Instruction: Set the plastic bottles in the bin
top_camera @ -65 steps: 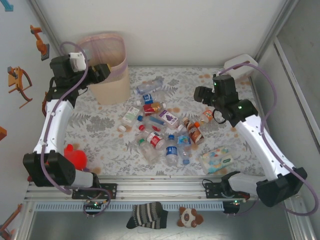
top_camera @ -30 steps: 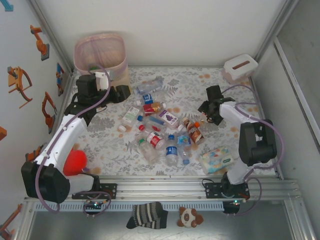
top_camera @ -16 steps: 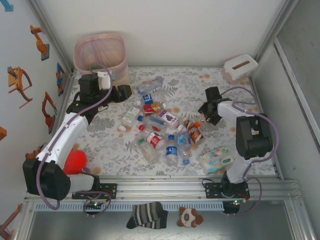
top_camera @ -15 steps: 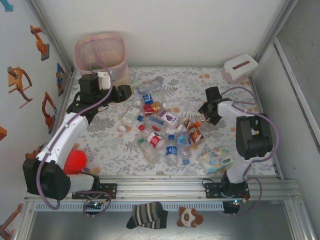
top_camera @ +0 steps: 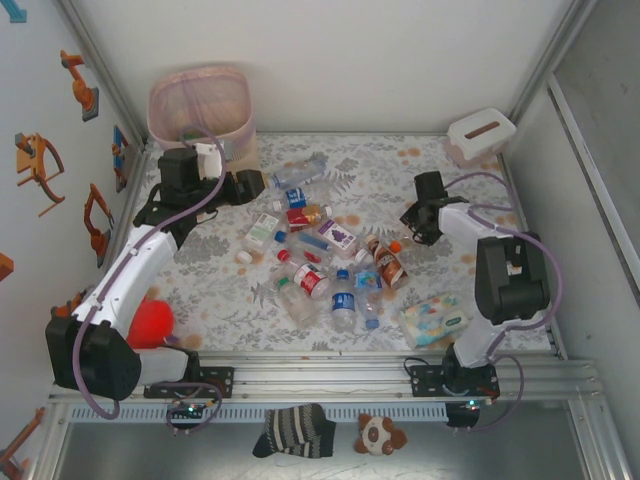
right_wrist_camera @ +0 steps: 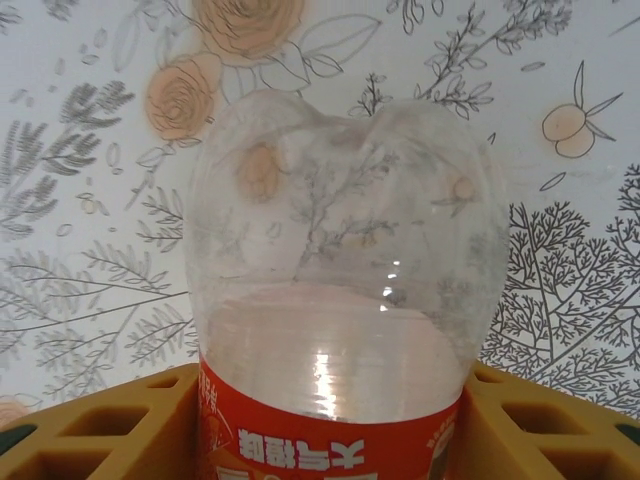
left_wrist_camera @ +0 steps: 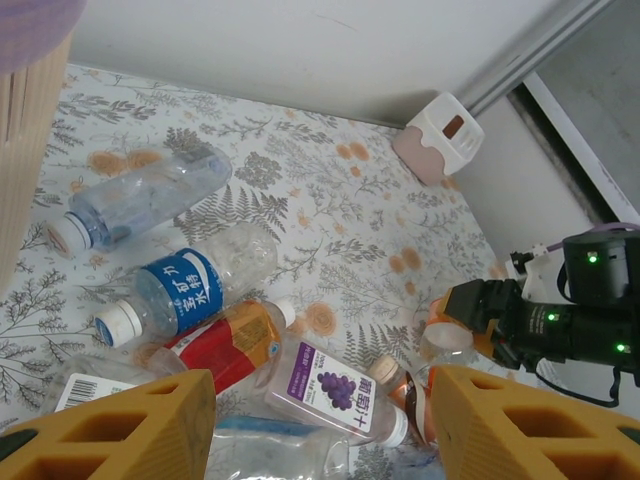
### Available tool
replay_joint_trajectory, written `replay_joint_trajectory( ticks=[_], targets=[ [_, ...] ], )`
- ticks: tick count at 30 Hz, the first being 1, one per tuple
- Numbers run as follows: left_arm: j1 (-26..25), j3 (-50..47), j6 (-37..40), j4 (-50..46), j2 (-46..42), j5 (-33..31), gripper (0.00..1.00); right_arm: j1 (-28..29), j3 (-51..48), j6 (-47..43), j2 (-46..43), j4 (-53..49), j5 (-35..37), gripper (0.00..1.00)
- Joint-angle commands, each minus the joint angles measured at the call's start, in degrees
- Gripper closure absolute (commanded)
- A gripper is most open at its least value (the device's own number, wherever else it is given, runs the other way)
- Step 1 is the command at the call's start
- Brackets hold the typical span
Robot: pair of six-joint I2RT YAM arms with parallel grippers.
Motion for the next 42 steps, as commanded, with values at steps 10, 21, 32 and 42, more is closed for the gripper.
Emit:
replay_joint_trajectory(
  ticks=[10, 21, 32, 42],
  targets=[
    [-2.9, 3.0, -1.0, 8.2, 2.9, 7.0, 0.4, -0.3, 0.6, -16.8, -15.0, 4.6, -7.8, 0.46],
    [-11.1, 6.9, 1.7, 17.2, 7.6, 13.3, 0.35, 1.4, -0.4, -24.4, -25.6, 23.7, -31.7, 0.49],
    [-19.7, 10.1, 1.5, 28.1, 12.5, 22.4, 0.2, 7.7, -1.2, -24.8, -29.7, 44.4, -45.4, 0.51],
    [-22.9, 12.6, -4.4, 39.9, 16.3, 30.1, 0.15, 12.7, -0.6, -25.3, -31.0, 52.2, -50.5, 0.56]
  ],
)
